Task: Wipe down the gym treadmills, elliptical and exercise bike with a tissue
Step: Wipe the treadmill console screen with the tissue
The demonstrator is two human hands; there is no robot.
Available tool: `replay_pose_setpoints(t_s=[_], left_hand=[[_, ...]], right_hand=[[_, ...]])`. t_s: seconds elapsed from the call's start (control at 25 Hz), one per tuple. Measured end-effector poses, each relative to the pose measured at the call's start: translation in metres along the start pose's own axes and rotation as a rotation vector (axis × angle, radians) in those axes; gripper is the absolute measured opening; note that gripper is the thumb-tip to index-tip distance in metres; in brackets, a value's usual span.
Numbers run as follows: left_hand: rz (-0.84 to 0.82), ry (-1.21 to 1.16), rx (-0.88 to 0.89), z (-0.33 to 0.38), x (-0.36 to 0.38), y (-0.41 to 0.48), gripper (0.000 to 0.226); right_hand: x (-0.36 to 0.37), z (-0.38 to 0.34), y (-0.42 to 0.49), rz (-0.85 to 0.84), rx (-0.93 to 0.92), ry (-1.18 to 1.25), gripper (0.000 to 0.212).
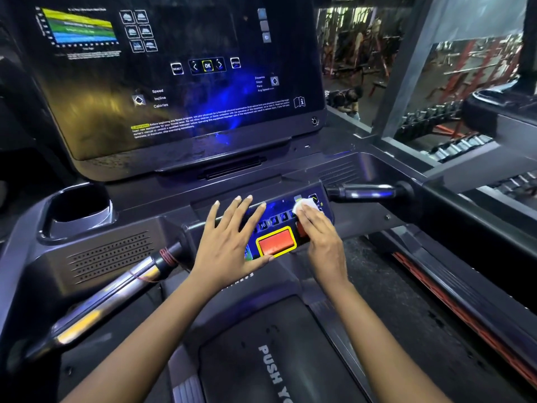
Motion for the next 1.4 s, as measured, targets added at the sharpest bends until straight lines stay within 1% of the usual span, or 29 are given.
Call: replay_pose_setpoints(t_s=[0.08,0.16,0.2,0.32,0.36,0.4,0.44,0.6,0.76,0.88,1.0,1.12,1.24,1.32,1.4], left_hand=[[-0.016,0.021,-0.009,-0.001,0.004,-0.003,0.091],[-0.010,0.033,-0.020,0.000,0.003,-0.003,0.091],[-0.009,0.035,-0.026,0.000,0.002,-0.002,0.091],[-0.006,0.018,-0.047,0.001,0.001,-0.001,0.089],[-0.008,0.018,-0.051,0.001,0.002,-0.002,0.090],[-0.009,0.024,-0.051,0.000,0.002,-0.002,0.091],[-0.010,0.032,-0.048,0.000,0.002,-0.002,0.092],[-0.021,0.052,-0.047,0.000,0.002,-0.003,0.093],[-0.026,0.071,-0.044,0.000,0.000,-0.003,0.092],[-0.023,0.083,-0.047,0.001,0.000,-0.002,0.093],[-0.011,0.087,-0.051,0.001,0.000,-0.003,0.093],[-0.006,0.086,-0.055,0.001,-0.001,-0.003,0.093],[-0.002,0.089,-0.057,0.001,-0.001,-0.003,0.093],[-0.003,0.089,-0.057,0.001,0.000,-0.003,0.093],[0.000,0.093,-0.056,0.000,0.000,-0.003,0.092]], right_hand=[[-0.015,0.019,-0.006,0.097,0.088,-0.010,0.061],[-0.015,0.013,-0.005,0.131,0.085,0.014,0.063],[-0.006,-0.004,-0.003,0.095,0.021,0.044,0.060],[0.026,-0.060,-0.006,-0.060,-0.283,0.105,0.043],[0.030,-0.061,-0.005,-0.086,-0.334,0.104,0.039],[0.030,-0.053,0.000,-0.093,-0.345,0.094,0.038],[0.027,-0.041,0.006,-0.080,-0.324,0.077,0.039],[-0.003,0.013,0.022,0.022,-0.129,0.027,0.050],[-0.020,0.037,0.015,0.072,-0.054,0.001,0.056],[-0.019,0.038,-0.018,0.072,-0.087,-0.006,0.052],[-0.024,0.040,-0.037,0.046,-0.147,0.011,0.057],[-0.029,0.051,0.005,0.043,-0.125,0.012,0.059],[-0.022,0.046,0.053,0.023,-0.162,-0.001,0.054],[-0.017,0.045,0.055,0.009,-0.173,-0.014,0.052],[-0.018,0.049,0.034,0.011,-0.164,-0.033,0.054]])
Point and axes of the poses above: each hand's wrist, its own y-axis towards the middle knuckle, its own x-axis out of the palm, z = x × y, the point moved 9 cm from there along y, towards the middle knuckle, and after that the axes turned 6 degrees about y, right-handed, at the moved point
